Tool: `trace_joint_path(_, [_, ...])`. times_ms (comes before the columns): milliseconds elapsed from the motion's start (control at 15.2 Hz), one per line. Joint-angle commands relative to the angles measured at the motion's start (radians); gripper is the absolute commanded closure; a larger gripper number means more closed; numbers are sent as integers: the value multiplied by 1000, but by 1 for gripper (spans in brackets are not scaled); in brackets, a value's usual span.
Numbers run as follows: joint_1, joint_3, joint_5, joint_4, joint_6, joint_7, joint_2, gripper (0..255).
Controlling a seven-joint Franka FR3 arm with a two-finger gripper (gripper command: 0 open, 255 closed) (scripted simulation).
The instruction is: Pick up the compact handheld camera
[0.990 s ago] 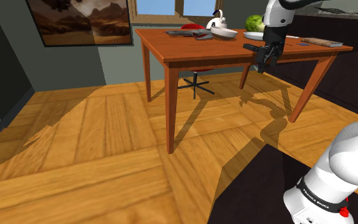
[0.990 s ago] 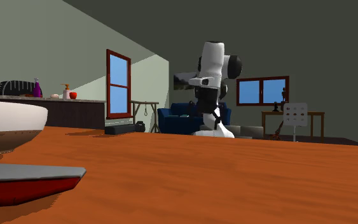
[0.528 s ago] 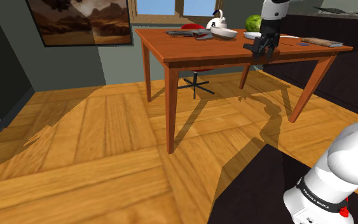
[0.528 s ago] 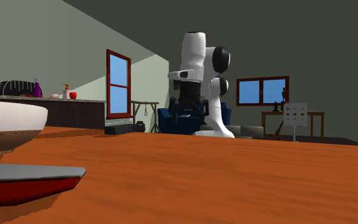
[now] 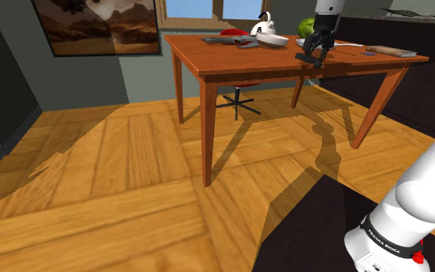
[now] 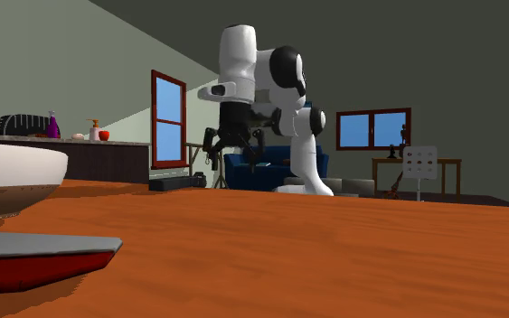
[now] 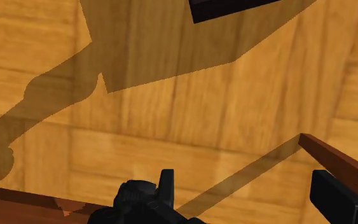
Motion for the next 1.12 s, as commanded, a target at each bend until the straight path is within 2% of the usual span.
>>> trace_joint_path(0, [-21, -27, 36, 101, -16, -30, 80, 0])
trace_joint_path(264, [-88, -72, 130, 346, -81, -87, 261, 0])
trace_joint_path(462, [-165, -90, 213, 573, -160, -118, 414, 0])
trace_joint_path(924, [-134, -85, 183, 378, -27, -111, 348, 0])
trace_joint_path(1056, [-132, -85, 181, 364, -17, -110, 343, 0])
